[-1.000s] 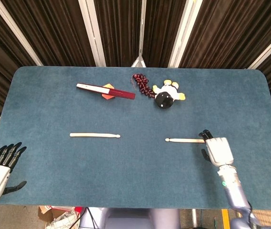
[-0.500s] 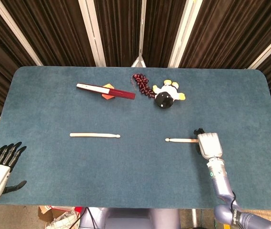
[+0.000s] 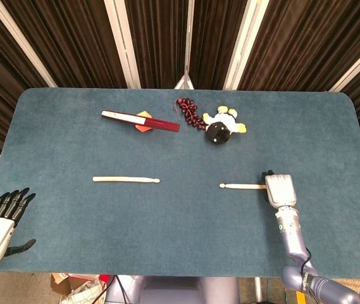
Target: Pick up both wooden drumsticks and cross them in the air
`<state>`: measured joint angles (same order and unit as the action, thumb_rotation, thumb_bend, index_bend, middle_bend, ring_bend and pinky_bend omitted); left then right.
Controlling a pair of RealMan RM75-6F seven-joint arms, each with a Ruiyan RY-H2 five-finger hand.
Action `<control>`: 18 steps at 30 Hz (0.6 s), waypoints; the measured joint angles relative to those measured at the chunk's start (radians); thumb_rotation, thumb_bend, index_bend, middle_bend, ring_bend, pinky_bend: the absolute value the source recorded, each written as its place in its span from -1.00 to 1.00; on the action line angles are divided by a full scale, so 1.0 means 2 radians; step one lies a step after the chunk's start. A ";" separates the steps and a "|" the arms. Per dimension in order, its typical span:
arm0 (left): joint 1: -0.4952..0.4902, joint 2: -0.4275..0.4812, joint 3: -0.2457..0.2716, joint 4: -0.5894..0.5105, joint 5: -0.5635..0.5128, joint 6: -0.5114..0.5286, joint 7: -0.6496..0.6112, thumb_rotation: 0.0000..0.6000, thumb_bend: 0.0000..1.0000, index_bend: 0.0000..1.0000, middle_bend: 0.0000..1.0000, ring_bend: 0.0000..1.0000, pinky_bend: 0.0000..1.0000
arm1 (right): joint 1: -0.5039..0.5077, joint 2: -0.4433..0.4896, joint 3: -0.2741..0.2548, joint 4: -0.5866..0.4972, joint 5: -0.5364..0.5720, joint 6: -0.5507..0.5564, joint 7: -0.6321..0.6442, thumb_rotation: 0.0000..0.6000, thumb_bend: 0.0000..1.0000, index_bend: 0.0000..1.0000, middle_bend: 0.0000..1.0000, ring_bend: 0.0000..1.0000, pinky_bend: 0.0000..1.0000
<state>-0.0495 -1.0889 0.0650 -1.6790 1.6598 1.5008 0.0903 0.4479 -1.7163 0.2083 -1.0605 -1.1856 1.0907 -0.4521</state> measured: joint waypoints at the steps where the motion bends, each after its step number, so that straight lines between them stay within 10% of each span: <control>1: 0.000 0.000 0.000 0.000 0.000 0.000 0.000 1.00 -0.83 -1.00 -1.00 -1.00 -0.96 | 0.000 -0.001 -0.001 0.004 0.001 0.000 0.002 1.00 -0.20 -0.10 -0.14 0.49 0.50; 10: -0.001 0.000 0.000 0.000 0.000 -0.001 -0.001 1.00 -0.83 -1.00 -1.00 -1.00 -0.96 | -0.002 -0.006 -0.004 0.022 0.008 -0.003 0.010 1.00 -0.20 -0.01 -0.09 0.49 0.50; 18: -0.001 0.000 -0.001 0.000 -0.001 -0.001 0.000 1.00 -0.83 -1.00 -1.00 -1.00 -0.96 | -0.003 -0.009 -0.006 0.029 0.008 -0.004 0.021 1.00 -0.17 0.48 0.30 0.51 0.50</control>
<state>-0.0515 -1.0889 0.0638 -1.6798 1.6571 1.4986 0.0904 0.4429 -1.7346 0.1960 -1.0024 -1.1703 1.0831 -0.4102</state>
